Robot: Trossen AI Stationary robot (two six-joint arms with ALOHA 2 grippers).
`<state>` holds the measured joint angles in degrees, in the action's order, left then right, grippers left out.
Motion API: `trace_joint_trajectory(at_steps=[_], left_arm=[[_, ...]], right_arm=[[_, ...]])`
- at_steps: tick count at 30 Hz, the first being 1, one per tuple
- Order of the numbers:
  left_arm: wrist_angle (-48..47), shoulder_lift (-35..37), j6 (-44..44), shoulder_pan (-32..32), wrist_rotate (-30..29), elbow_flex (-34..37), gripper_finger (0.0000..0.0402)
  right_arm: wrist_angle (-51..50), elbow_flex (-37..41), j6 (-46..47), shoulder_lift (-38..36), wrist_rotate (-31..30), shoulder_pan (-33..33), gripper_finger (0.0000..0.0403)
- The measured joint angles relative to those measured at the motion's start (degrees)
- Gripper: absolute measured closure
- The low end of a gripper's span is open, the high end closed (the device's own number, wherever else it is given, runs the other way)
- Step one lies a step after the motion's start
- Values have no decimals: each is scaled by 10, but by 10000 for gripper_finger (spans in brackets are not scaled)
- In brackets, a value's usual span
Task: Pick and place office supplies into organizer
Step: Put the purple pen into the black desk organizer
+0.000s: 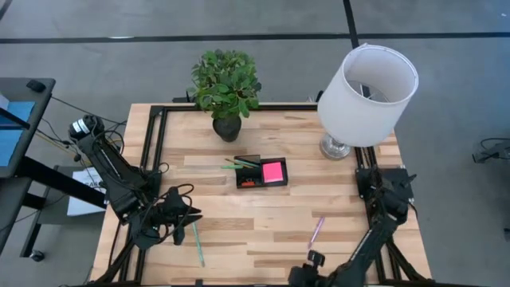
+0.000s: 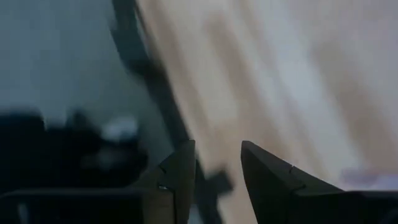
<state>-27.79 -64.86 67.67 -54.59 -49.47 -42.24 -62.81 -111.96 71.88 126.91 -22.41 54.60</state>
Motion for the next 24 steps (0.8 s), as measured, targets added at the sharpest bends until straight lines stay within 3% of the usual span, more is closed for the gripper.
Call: trace_joint_trajectory(at_steps=[4,7,10,13,17,24], left_arm=[[-2,0,-24,9,-21,0,322],[-2,0,-22,17,-20,0,322],[-3,0,-12,22,-18,0,322],[-4,0,-19,32,-21,0,322],[-4,0,-8,45,-19,0,322],[-7,0,-32,57,-6,0,322]], right_arm=[[-38,0,55,31,146,-17,280],[-122,0,114,38,166,-22,281],[-209,1,170,34,123,-16,281],[-274,1,258,20,21,5,280],[-235,2,359,21,-89,32,280],[-76,2,281,44,-48,39,280]])
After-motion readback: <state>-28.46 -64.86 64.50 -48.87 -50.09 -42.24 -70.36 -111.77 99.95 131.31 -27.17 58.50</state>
